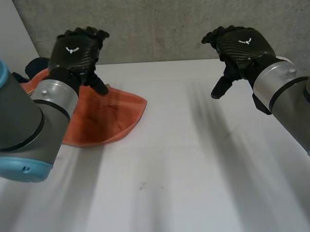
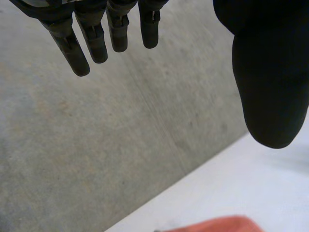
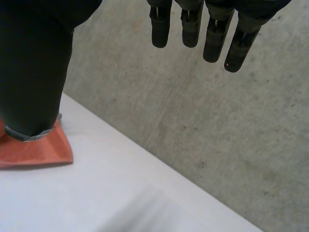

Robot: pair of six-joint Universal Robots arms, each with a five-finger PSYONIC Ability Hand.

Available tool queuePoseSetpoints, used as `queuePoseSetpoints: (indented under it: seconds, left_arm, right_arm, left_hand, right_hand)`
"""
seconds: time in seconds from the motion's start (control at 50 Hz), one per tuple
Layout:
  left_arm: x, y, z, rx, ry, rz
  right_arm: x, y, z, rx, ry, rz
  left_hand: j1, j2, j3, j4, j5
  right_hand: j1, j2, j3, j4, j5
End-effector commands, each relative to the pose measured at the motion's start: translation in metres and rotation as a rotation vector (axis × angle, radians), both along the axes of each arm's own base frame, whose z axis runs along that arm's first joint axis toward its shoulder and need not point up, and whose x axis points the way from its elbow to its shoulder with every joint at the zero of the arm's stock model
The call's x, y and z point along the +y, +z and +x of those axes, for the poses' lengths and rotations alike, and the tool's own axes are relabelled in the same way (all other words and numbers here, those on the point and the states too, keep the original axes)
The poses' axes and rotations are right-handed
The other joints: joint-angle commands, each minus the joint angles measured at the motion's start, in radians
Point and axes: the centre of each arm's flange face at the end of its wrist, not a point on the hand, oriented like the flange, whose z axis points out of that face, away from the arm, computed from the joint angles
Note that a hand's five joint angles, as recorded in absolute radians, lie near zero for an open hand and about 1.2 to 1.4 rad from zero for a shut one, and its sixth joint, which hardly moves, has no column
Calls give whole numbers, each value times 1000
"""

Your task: Fold the laundry.

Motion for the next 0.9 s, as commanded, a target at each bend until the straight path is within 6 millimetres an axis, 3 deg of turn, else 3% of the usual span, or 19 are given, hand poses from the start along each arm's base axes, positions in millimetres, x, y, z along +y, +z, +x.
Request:
queuePoseSetpoints:
  seconds: [0.02, 0.2, 0.32, 0.38, 0.4, 0.42, 0.5, 0.56, 0.62, 0.66, 0.68, 0.7, 0.72, 0.74, 0.76, 0.8, 0.86, 0.88, 0.9]
  left_arm:
    - [-52, -51, 21, -303, 4, 4]
    - [-110, -119, 75, -638, 128, 44]
    - [-130, -149, 81, -651, 138, 49]
    - [-134, -154, 81, -637, 136, 45]
    - [-134, -153, 79, -624, 130, 39]
    - [-134, -152, 78, -616, 127, 38]
    - [-130, -132, 72, -561, 136, -5]
    - [-107, -62, 51, -355, 117, -110]
    - [-74, -16, 29, -144, 44, -133]
    - [-59, 1, 20, -59, 0, -139]
    - [-38, 18, 9, 33, -58, -128]
    - [-38, 19, 9, 34, -58, -127]
    - [-14, 27, 0, 110, -126, -77]
    - [-8, 28, -3, 124, -142, -65]
    - [10, 27, -12, 170, -200, -14]
    - [25, 20, -24, 192, -251, 43]
    - [48, -6, -49, 165, -330, 136]
    - [51, -16, -54, 150, -343, 163]
    - [56, -35, -63, 114, -362, 220]
  right_arm:
    - [-1, -12, 2, 68, 8, 64]
    - [-3, -16, 2, 94, 10, 66]
    - [-5, -21, 3, 100, 9, 78]
    - [-5, -22, 3, 102, 9, 82]
    - [-5, -22, 3, 103, 9, 82]
    - [-5, -22, 3, 103, 9, 82]
    - [-5, -22, 2, 104, 7, 81]
    - [-6, -20, 2, 102, 6, 76]
    - [-10, -16, -2, 96, -10, 64]
    - [-16, -13, -7, 90, -30, 55]
    - [-18, -12, -8, 89, -36, 54]
    - [-20, -11, -10, 85, -43, 50]
    - [-22, -10, -12, 84, -49, 49]
    - [-25, -8, -15, 81, -62, 42]
    - [-26, -8, -17, 81, -66, 42]
    - [-29, -7, -21, 79, -79, 40]
    - [-30, -6, -22, 78, -82, 39]
    - [-30, -7, -22, 80, -85, 41]
    - [-30, -7, -22, 80, -85, 42]
  left_hand:
    - [-29, -25, -31, -25, -39]
    - [103, 108, 101, 107, 93]
    - [269, 274, 267, 274, 260]
    - [563, 567, 560, 567, 553]
    - [965, 970, 963, 969, 955]
    - [1184, 1188, 1181, 1188, 1174]
    - [1186, 1191, 1184, 1190, 1176]
    - [1186, 1191, 1184, 1190, 1176]
    - [1186, 1191, 1184, 1190, 1176]
    - [1186, 1191, 1184, 1190, 1176]
    - [1186, 1191, 1184, 1190, 1176]
    - [1186, 1191, 1184, 1190, 1176]
    - [1186, 1191, 1184, 1190, 1176]
    - [1186, 1191, 1184, 1190, 1176]
    - [1186, 1191, 1184, 1190, 1176]
    - [1186, 1191, 1184, 1190, 1176]
    - [1186, 1191, 1184, 1190, 1176]
    - [1047, 1051, 1045, 1051, 1037]
    - [548, 553, 546, 553, 539]
  right_hand:
    - [-25, -46, -39, -59, -67]
    - [-25, -46, -39, -59, -67]
    - [-25, -46, -39, -59, -67]
    - [-25, -46, -39, -59, -67]
    - [-25, -46, -39, -59, -67]
    - [-25, -46, -39, -59, -67]
    - [-25, -46, -39, -59, -67]
    - [-25, -46, -39, -59, -67]
    - [-25, -46, -39, -59, -67]
    - [-25, -46, -39, -59, -67]
    - [-25, -46, -39, -59, -67]
    - [-25, -46, -39, -59, -67]
    - [-25, -46, -39, -59, -67]
    - [-25, -46, -39, -59, -67]
    - [-25, -46, -39, -59, -67]
    - [-25, -46, -39, -59, -67]
    - [-25, -46, -39, -59, -67]
    - [-25, -46, -39, -59, -67]
    - [-25, -46, -39, -59, -67]
